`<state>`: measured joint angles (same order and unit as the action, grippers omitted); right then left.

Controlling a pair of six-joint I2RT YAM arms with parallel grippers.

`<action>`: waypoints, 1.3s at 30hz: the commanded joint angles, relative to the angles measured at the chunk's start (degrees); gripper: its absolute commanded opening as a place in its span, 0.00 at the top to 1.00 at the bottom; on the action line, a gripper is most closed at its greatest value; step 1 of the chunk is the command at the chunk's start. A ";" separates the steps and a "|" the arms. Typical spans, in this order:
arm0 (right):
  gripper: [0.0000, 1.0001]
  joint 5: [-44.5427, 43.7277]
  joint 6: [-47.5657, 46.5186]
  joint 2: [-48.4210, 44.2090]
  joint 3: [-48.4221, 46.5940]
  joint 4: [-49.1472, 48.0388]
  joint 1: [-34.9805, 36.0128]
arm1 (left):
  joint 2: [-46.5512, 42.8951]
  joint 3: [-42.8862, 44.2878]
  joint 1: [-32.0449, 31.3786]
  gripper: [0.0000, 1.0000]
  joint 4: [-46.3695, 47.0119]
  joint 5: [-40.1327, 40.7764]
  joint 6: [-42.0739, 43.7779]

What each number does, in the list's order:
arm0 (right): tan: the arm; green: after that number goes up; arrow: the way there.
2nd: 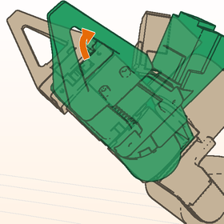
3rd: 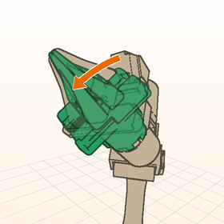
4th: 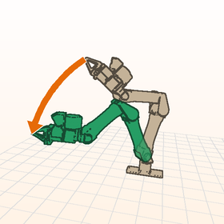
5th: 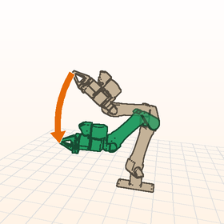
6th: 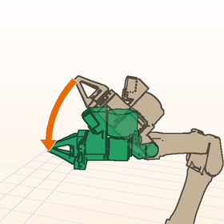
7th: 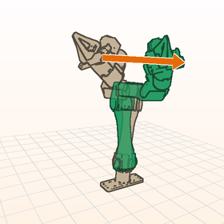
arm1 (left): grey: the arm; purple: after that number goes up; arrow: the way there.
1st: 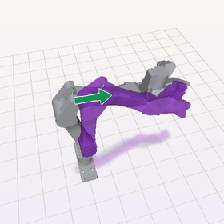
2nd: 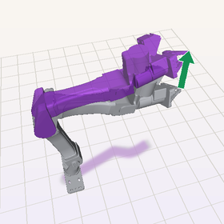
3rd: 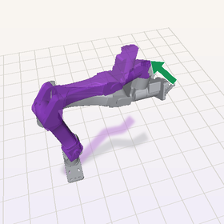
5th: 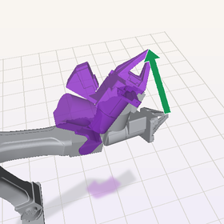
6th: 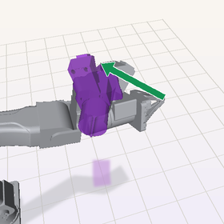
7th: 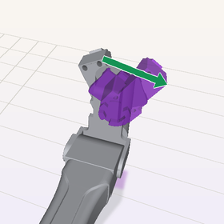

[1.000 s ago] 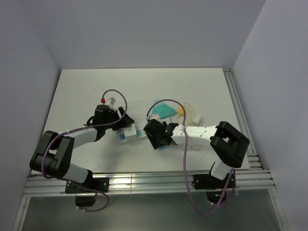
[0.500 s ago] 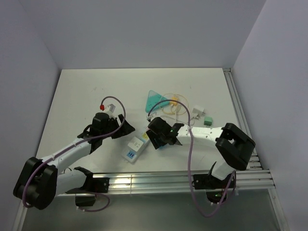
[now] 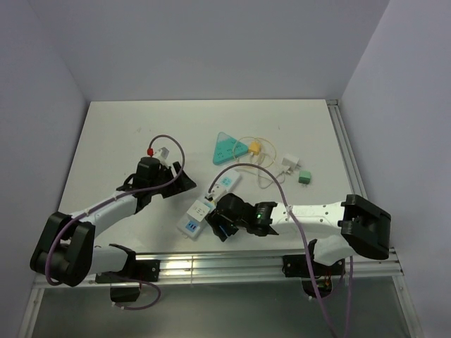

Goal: Insert the plug

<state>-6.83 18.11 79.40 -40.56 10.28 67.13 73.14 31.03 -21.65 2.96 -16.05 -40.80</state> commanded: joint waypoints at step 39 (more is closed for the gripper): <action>0.47 -6.53 -4.75 7.53 -0.58 -7.82 -1.13 | 9.82 2.46 1.70 0.24 10.22 -10.57 -0.25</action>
<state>-12.82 14.41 87.15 -41.56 5.19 66.83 82.02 31.18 -20.34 10.74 -24.29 -42.52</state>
